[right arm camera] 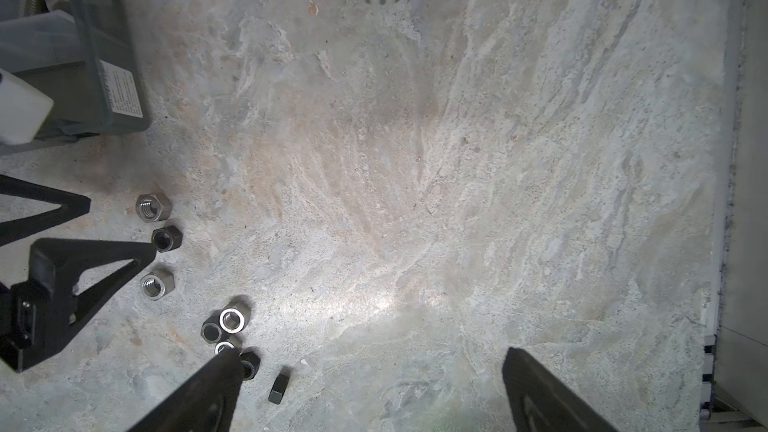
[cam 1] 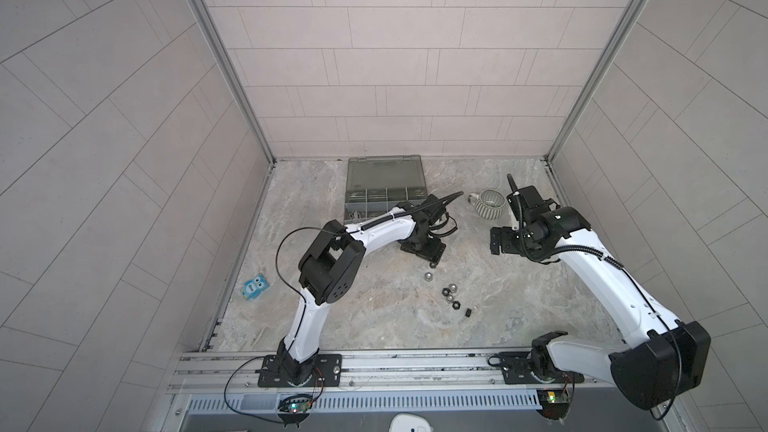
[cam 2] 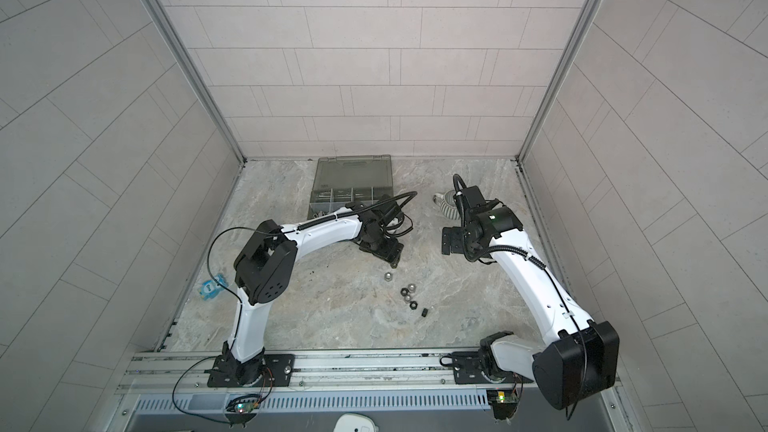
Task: Sort the screws and nuts into containers
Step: 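Lower the left gripper onto a silver hex nut while the right arm withdraws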
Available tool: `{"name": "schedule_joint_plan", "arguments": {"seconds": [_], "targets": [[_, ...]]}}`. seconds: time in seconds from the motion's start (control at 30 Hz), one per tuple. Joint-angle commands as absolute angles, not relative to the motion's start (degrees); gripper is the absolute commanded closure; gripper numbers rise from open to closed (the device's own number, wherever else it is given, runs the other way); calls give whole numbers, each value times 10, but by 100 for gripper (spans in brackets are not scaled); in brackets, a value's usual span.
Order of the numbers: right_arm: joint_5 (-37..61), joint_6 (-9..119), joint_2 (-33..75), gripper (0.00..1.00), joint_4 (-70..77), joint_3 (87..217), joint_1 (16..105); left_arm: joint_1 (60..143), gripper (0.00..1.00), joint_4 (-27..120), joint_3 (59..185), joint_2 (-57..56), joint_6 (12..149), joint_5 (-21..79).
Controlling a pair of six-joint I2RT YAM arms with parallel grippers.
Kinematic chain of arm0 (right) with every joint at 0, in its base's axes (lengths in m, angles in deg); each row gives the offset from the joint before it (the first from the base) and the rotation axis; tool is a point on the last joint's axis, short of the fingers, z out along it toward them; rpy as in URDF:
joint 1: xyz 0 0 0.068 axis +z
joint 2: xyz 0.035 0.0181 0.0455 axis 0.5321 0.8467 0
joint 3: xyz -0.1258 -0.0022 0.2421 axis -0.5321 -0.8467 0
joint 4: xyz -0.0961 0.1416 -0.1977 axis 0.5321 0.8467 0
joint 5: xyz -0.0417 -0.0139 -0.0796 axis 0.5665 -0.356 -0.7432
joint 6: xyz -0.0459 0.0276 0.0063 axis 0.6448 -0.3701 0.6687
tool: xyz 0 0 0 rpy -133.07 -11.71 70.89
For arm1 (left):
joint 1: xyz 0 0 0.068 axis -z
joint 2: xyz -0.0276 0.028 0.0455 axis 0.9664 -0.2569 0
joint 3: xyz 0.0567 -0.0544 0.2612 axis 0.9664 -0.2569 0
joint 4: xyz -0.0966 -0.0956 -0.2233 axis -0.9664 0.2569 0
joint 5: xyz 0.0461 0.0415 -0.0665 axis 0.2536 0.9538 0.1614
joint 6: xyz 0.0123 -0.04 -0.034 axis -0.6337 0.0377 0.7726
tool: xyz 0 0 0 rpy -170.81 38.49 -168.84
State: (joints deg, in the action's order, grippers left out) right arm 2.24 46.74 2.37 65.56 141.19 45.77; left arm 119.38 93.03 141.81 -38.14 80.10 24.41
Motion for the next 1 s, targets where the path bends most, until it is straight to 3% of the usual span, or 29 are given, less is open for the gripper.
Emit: {"name": "schedule_joint_plan", "arguments": {"seconds": [0.0, 0.33, 0.97], "targets": [[7, 467, -5, 1, 665, 1399, 449, 1192, 22, 939, 1445, -396, 819, 272], [-8, 464, -45, 1, 684, 1384, 434, 1193, 38, 951, 1456, -415, 824, 292], [-6, 442, -83, 1, 698, 1346, 427, 1213, 39, 953, 1454, -424, 827, 289]]}}
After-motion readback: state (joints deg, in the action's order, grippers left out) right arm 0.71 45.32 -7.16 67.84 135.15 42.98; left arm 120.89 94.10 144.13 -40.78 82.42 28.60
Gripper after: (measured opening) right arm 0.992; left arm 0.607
